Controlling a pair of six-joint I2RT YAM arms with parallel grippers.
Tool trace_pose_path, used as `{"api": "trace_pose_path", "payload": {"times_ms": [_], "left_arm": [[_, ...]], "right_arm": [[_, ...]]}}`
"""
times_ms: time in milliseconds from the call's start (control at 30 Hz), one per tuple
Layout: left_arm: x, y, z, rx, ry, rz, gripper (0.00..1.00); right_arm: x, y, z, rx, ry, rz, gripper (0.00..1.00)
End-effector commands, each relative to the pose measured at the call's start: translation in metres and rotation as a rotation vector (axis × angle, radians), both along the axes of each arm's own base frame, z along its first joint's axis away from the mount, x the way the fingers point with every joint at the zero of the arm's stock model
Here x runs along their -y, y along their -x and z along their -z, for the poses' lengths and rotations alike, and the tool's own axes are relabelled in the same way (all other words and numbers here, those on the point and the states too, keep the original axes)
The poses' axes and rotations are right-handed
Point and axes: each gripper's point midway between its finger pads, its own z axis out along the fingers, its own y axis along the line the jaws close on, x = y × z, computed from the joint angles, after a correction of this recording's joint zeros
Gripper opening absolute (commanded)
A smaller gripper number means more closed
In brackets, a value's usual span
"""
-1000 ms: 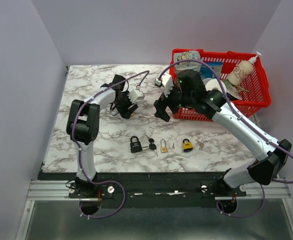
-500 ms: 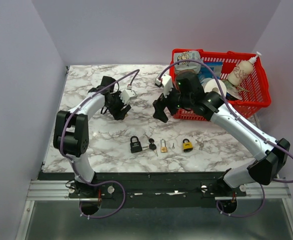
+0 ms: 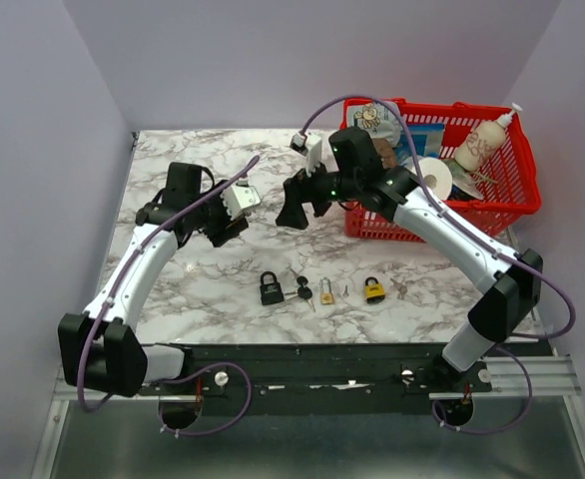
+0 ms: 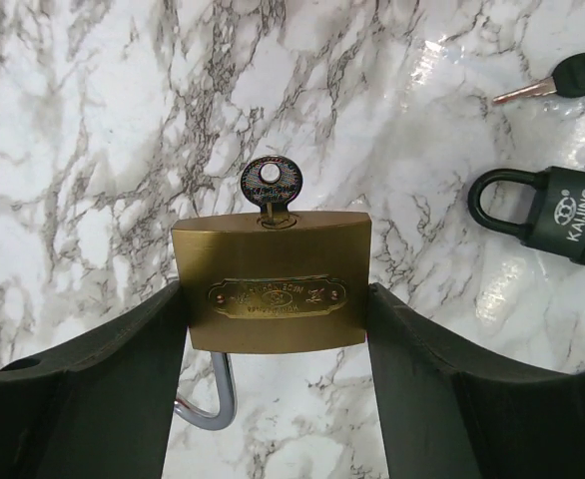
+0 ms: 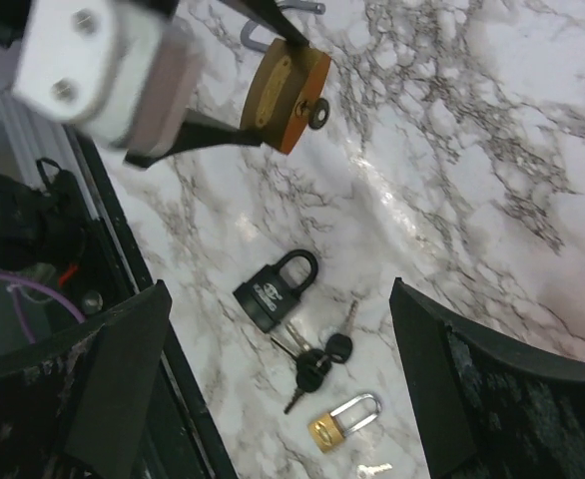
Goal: Lock with the key
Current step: Pick up the lock from the center of the board.
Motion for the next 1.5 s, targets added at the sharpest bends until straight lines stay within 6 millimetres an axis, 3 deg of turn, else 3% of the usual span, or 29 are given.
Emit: {"api": "trace_pose_path", "payload": {"times_ms": [0,167,367,633,833,1133,1167,1367,1467], "left_arm": [[0.006,0.016,-0.052,0.183,0.055,0.079,0.11],[0.010,0.033,-0.086,0.265,0.105,0.086,0.11],[0.019,0.048,-0.107,0.303,0.132,0.132,0.11],[0.034,0.064,-0.116,0.327,0.138,0.200,0.11],[0.043,0.069,-0.121,0.347,0.122,0.254,0.11],[0.054,0.080,-0.115,0.374,0.043,0.351,0.10],[0.055,0.080,-0.114,0.371,0.042,0.352,0.10],[0.057,0.078,-0.112,0.373,0.029,0.358,0.09],[0.058,0.077,-0.114,0.374,0.028,0.359,0.08]], "right_arm": [[-0.032,0.004,-0.016,-0.145,-0.123,-0.040,0.99],[-0.056,0.011,-0.014,-0.259,-0.186,-0.093,0.99],[-0.070,0.030,-0.010,-0.316,-0.217,-0.187,0.99],[-0.080,0.036,-0.001,-0.367,-0.221,-0.231,0.94],[-0.085,0.052,0.015,-0.423,-0.200,-0.269,0.86],[-0.090,0.053,0.016,-0.440,-0.208,-0.268,0.67],[-0.090,0.054,0.017,-0.448,-0.208,-0.271,0.60],[-0.089,0.062,0.025,-0.502,-0.206,-0.285,0.41],[-0.086,0.065,0.028,-0.518,-0.202,-0.292,0.37]]}}
